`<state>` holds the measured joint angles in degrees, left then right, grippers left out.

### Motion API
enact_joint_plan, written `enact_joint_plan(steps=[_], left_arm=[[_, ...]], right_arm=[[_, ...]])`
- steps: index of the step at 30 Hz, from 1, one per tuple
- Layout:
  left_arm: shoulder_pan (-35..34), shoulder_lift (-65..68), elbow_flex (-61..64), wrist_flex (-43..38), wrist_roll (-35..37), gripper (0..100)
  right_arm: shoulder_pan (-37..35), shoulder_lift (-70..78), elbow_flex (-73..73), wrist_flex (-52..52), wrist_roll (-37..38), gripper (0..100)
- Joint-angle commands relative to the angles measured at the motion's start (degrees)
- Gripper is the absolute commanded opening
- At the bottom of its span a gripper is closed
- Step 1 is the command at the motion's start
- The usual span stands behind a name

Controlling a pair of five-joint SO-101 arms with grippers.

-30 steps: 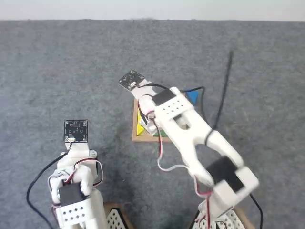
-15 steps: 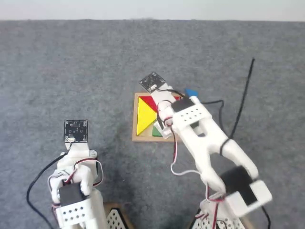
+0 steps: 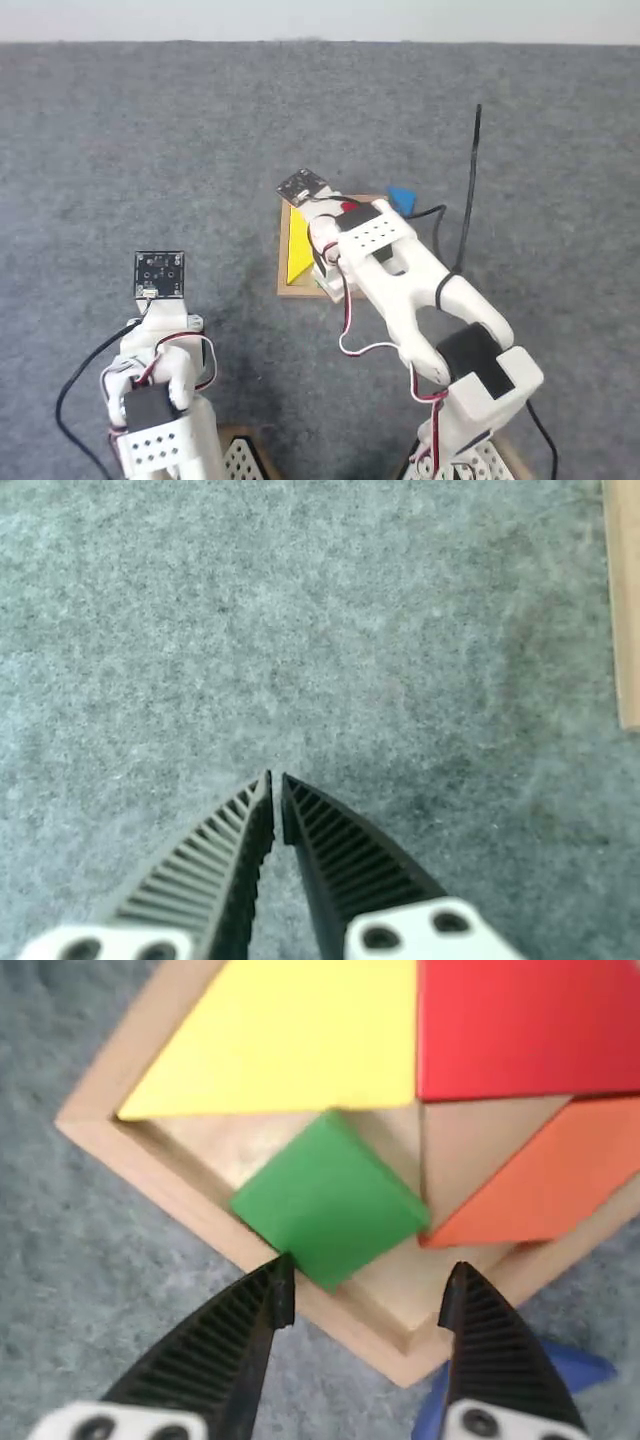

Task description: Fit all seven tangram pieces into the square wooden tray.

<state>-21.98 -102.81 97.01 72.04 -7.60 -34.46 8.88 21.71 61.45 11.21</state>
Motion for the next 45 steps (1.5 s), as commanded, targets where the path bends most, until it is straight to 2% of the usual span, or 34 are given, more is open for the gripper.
enact_joint_plan(steps=[1, 10, 15, 22, 32, 37, 45], left_arm=[[-0.18, -1.05, -0.48, 0.26, -0.53, 2], [-0.18, -1.05, -0.48, 0.26, -0.53, 2], [-0.18, -1.05, -0.48, 0.26, -0.53, 2], [-0.18, -1.05, -0.48, 0.26, -0.53, 2], [-0.18, -1.05, -0.48, 0.26, -0.53, 2], [-0.18, -1.05, -0.48, 0.26, -0.53, 2], [-0.18, -1.05, -0.48, 0.26, -0.53, 2]], right_arm=[[-1.19, -0.48, -2.90, -2.33, -2.29, 23.5], [0.22, -11.03, -0.26, -6.99, -7.74, 23.5], [-0.40, -10.15, 1.85, -9.63, -7.56, 23.5], [4.44, -6.99, 0.97, -11.91, -7.74, 23.5], [4.79, -1.01, -2.20, -9.10, -7.74, 23.5], [5.85, -1.19, -1.93, -5.23, -7.82, 23.5], [9.01, -3.47, -0.70, -5.14, -9.05, 23.5]])
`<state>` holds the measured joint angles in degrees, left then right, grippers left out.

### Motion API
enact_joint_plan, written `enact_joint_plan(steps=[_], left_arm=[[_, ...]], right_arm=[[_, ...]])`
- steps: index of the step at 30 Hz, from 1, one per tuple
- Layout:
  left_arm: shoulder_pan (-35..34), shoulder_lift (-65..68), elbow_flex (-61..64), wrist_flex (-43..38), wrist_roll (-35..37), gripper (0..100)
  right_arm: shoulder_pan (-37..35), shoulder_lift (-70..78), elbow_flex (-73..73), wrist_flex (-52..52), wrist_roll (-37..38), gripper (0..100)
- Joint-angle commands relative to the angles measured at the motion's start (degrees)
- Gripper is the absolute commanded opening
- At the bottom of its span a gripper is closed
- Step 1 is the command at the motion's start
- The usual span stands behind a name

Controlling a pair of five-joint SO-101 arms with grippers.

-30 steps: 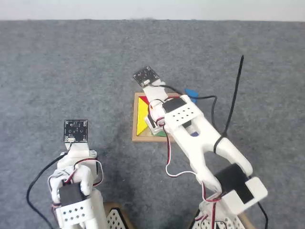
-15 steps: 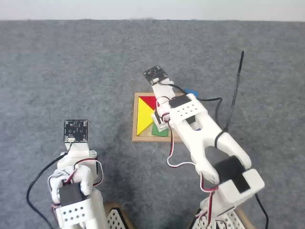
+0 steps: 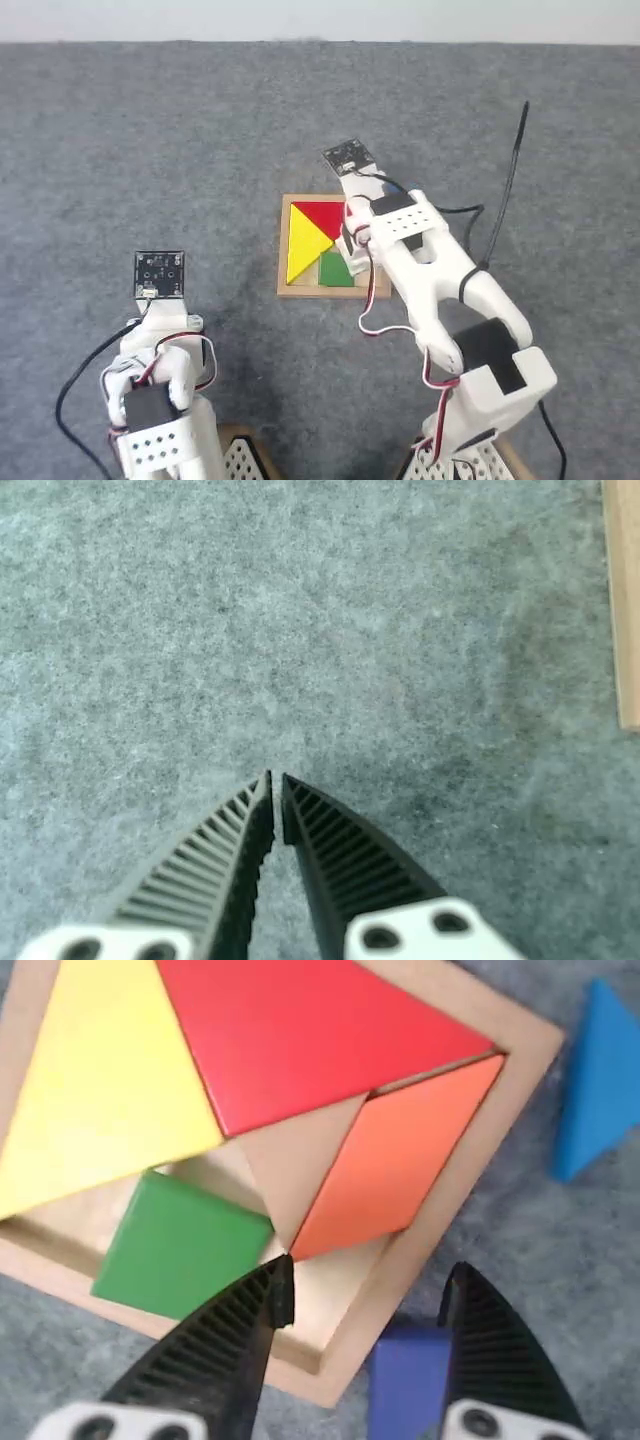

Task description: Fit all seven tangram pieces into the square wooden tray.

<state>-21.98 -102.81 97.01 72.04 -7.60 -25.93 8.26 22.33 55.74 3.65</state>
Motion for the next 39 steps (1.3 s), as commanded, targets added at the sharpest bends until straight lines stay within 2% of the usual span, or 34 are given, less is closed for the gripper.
enact_joint_plan(steps=[1, 4, 8, 13, 26, 33, 39], left_arm=[[-0.18, -1.05, -0.48, 0.26, -0.53, 2], [-0.18, -1.05, -0.48, 0.26, -0.53, 2], [-0.18, -1.05, -0.48, 0.26, -0.53, 2], [-0.18, -1.05, -0.48, 0.26, -0.53, 2], [-0.18, -1.05, -0.48, 0.26, -0.53, 2], [-0.18, -1.05, -0.48, 0.26, -0.53, 2], [-0.18, -1.05, -0.48, 0.26, -0.53, 2]], right_arm=[[0.31, -3.56, -1.32, 0.31, -1.58, 23.5], [-1.98, -6.29, -1.23, -0.04, -1.76, 23.5], [-8.66, -9.80, 1.67, -1.36, -1.14, 23.5], [-13.85, -10.86, 3.78, -4.70, 2.73, 23.5], [-8.48, 4.44, -6.59, -4.79, 1.93, 23.5], [-3.65, 3.12, -7.21, -5.14, -0.70, 23.5], [-4.26, -5.23, -3.87, -3.12, -0.79, 23.5]])
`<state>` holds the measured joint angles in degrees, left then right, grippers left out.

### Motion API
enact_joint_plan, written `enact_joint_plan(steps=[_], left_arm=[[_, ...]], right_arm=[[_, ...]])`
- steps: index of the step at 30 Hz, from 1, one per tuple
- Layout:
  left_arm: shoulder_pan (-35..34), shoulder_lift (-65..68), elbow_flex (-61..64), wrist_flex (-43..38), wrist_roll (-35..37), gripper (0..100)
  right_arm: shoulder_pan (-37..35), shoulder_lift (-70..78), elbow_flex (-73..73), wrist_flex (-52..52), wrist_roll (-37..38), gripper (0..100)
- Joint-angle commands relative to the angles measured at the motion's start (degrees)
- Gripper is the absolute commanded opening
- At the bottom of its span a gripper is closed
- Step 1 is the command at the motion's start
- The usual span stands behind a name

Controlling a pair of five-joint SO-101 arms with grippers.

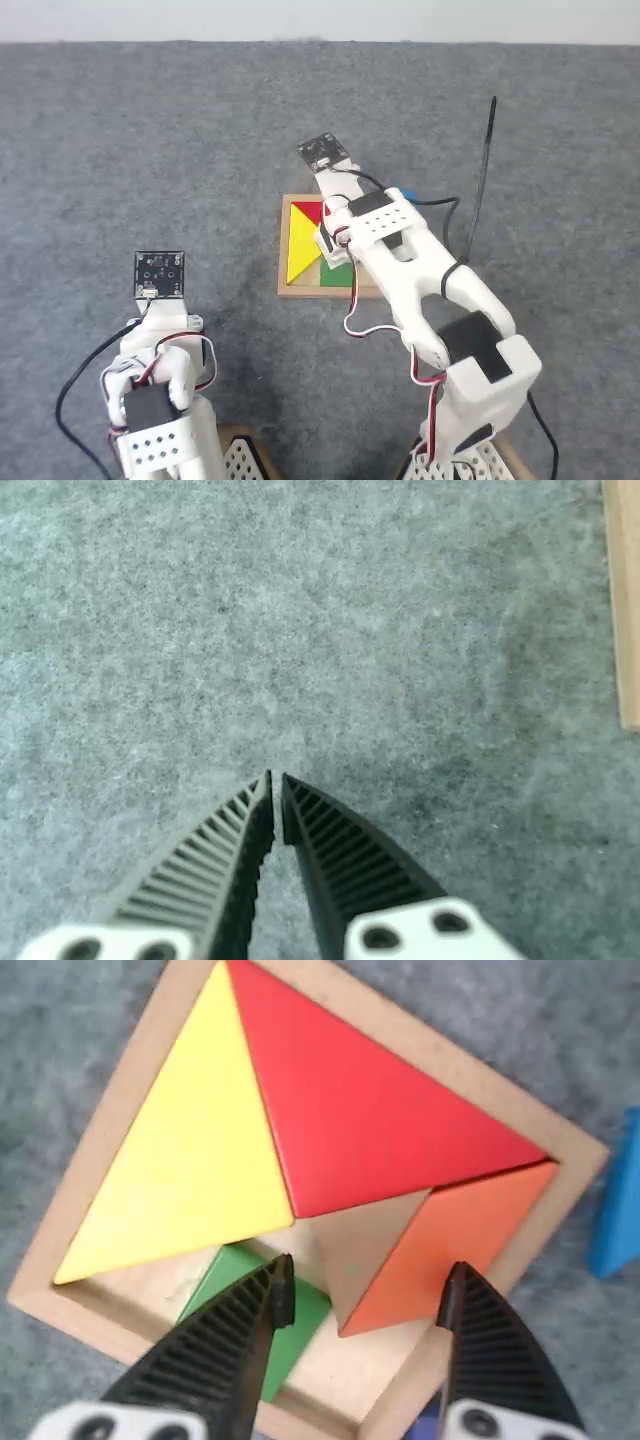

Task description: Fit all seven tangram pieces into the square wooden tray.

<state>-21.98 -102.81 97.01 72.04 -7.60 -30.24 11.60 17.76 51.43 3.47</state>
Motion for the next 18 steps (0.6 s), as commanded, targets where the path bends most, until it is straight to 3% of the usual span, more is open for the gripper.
enact_joint_plan(steps=[1, 6, 8, 12, 18], left_arm=[[-0.18, -1.05, -0.48, 0.26, -0.53, 2], [-0.18, -1.05, -0.48, 0.26, -0.53, 2], [-0.18, -1.05, -0.48, 0.26, -0.53, 2], [-0.18, -1.05, -0.48, 0.26, -0.53, 2], [-0.18, -1.05, -0.48, 0.26, -0.53, 2]], right_arm=[[-0.22, -10.86, 2.11, 1.01, -0.26, 23.5], [-0.75, -16.84, 9.05, 0.66, 1.58, 23.5], [-4.09, -16.13, 9.49, 0.57, 1.49, 23.4], [-10.59, -12.53, 9.41, -2.33, -2.46, 23.4], [-9.19, -8.31, 8.26, -2.51, -10.90, 23.4]])
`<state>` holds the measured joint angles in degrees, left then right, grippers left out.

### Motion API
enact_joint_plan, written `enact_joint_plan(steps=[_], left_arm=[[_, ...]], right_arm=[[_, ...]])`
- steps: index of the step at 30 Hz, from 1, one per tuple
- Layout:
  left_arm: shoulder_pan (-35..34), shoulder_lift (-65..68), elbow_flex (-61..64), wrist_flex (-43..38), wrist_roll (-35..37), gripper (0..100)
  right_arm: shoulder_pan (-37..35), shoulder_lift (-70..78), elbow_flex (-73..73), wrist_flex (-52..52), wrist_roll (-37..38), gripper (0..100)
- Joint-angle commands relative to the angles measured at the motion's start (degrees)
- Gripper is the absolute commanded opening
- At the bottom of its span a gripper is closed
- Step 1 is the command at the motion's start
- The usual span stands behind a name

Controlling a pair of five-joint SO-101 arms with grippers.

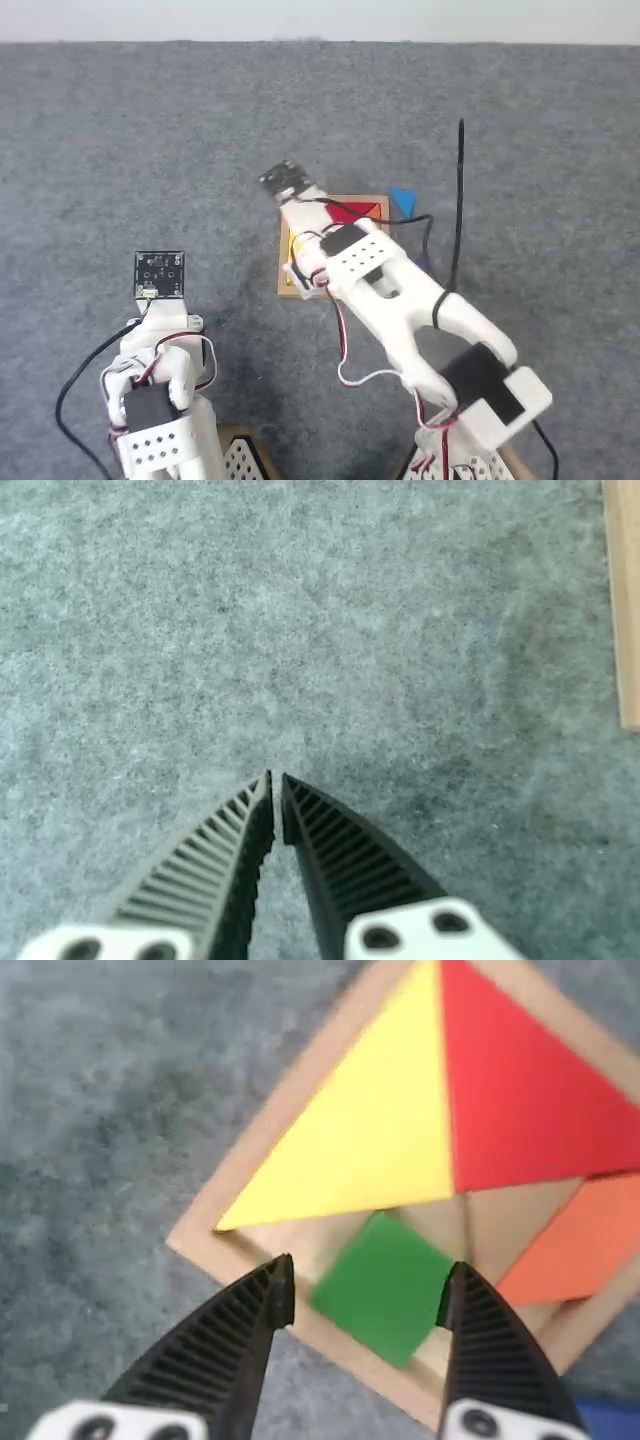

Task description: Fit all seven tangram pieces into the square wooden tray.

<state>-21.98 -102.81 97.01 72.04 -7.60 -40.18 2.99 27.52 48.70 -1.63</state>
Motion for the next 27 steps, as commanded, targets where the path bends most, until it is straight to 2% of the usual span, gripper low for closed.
enact_joint_plan(steps=[1, 9, 17, 24, 27], left_arm=[[-0.18, -1.05, -0.48, 0.26, -0.53, 2], [-0.18, -1.05, -0.48, 0.26, -0.53, 2], [-0.18, -1.05, -0.48, 0.26, -0.53, 2], [-0.18, -1.05, -0.48, 0.26, -0.53, 2], [-0.18, -1.05, -0.48, 0.26, -0.53, 2]], right_arm=[[0.84, 0.40, -2.02, 1.45, -7.91, 23.4], [0.92, 1.10, -4.92, 5.05, -19.43, 23.4], [1.19, 6.81, -8.26, 5.41, -19.25, 23.6], [4.26, 12.97, -14.95, 10.42, -19.25, 23.1], [4.26, 14.29, -16.26, 11.47, -19.08, 15.6]])
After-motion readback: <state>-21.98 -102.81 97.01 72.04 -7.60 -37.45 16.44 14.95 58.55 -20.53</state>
